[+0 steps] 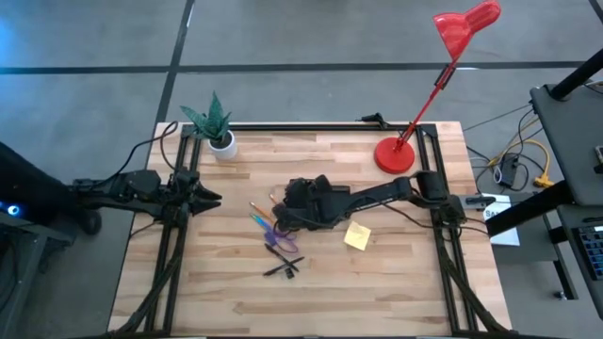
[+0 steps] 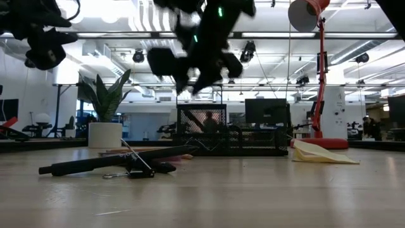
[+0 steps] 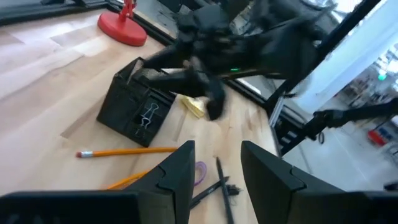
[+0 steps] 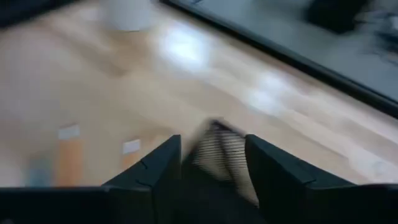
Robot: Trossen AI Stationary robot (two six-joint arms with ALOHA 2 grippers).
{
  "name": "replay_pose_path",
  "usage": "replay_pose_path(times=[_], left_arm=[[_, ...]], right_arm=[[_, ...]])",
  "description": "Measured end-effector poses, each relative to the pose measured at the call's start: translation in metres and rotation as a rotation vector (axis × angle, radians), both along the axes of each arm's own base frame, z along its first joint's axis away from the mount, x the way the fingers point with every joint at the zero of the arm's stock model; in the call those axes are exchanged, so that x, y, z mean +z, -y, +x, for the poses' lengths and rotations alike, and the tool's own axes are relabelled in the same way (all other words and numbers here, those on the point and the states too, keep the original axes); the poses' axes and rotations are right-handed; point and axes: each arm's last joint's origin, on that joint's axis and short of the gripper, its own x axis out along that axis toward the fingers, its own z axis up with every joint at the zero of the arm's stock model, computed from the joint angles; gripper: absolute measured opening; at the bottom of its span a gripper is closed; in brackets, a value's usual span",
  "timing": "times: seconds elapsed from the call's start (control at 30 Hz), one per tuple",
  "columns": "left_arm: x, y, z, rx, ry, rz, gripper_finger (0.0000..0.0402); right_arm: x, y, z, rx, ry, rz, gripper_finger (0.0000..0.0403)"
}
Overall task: Pick and place office supplies into organizer
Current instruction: Put the bottom black pen into the desk organizer
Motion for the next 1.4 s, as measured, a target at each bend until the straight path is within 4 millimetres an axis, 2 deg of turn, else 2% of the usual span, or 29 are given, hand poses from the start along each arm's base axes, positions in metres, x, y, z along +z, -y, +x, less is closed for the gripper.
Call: replay_pose_path(times=[0.13,0.27,0.33,0.43,0.83,0.93,1.13,1.4], left_arm=[[0.000,0.000,0.000,0.006,-0.003,-0.034,0.0116],[0.000,0.000,0.000,0.004,-0.005,-0.035,0.0116],[-0.001,0.000,0.000,0.004,-0.013,-0.033,0.0116],[-0.003,0.000,0.000,0.004,-0.021,-0.032,0.0116],[-0.006,0.000,0.001,0.003,-0.032,-0.030,0.0116],[-0.006,0.000,0.001,0.004,-0.031,-0.030,0.0116],[-0.006,0.000,0.001,0.004,-0.028,-0.031,0.0116],[-0.006,0.000,0.001,0.004,-0.029,-0.030,0.0116]], right_arm=[[0.013,-0.012,0.007,0.226,-0.046,0.179,0.0178],[0.007,-0.023,0.010,0.448,-0.069,0.411,0.0179],[0.002,-0.033,0.007,0.509,-0.092,0.470,0.0180],[-0.005,-0.048,0.004,0.589,-0.143,0.450,0.0180],[-0.010,-0.100,-0.009,0.955,-0.316,0.232,0.0180],[-0.020,-0.104,-0.012,1.021,-0.376,0.196,0.0180],[-0.041,-0.103,-0.009,1.043,-0.435,0.222,0.0180],[-0.051,-0.104,-0.009,1.058,-0.460,0.258,0.0179]])
